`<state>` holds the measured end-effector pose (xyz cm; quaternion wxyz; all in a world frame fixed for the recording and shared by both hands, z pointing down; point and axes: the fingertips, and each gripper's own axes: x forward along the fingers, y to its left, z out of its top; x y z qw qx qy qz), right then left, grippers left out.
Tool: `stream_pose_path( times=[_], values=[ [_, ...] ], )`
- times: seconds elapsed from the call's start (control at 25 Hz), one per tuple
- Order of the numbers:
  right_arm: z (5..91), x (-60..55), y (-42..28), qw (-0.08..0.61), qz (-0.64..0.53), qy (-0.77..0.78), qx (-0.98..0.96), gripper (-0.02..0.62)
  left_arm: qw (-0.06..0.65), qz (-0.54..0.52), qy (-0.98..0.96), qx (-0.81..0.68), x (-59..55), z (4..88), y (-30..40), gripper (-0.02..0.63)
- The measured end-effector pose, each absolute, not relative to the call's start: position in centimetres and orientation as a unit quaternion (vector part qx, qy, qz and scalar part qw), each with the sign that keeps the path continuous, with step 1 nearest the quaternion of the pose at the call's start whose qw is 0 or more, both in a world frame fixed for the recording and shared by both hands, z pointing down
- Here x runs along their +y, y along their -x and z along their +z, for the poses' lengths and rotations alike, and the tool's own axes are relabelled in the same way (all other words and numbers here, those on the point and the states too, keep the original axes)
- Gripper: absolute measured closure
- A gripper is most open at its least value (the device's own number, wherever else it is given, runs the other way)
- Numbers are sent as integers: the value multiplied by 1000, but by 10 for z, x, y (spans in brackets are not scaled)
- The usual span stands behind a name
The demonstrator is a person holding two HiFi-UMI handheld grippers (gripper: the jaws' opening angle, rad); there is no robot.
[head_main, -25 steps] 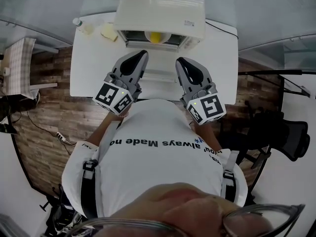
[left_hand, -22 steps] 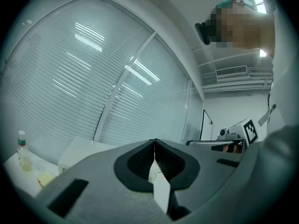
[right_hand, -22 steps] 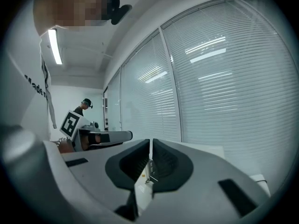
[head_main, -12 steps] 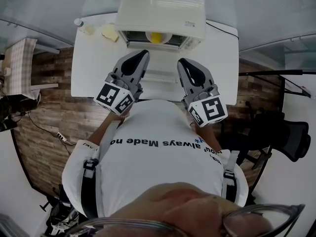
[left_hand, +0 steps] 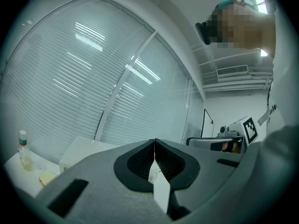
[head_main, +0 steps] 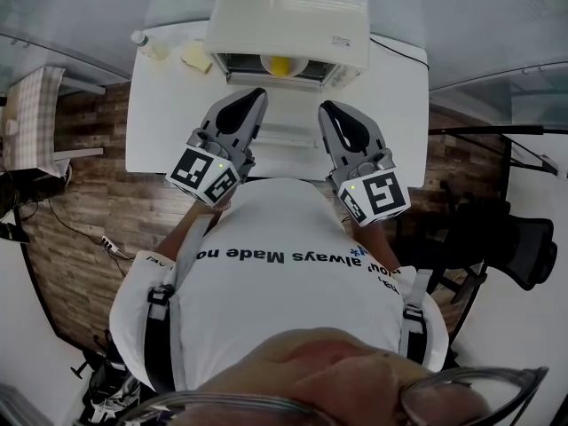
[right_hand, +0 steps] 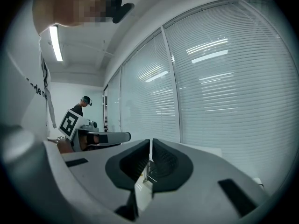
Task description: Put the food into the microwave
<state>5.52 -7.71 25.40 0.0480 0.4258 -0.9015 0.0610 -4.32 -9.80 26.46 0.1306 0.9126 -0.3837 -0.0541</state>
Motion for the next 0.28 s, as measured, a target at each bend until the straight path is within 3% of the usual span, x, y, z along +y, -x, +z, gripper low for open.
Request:
stream_pose_path(
  times=[0.28],
  values=[
    [251,-78,-56,49,57,-427,-901,572,130,-55,-914,-379,-98,263,40,594]
  ],
)
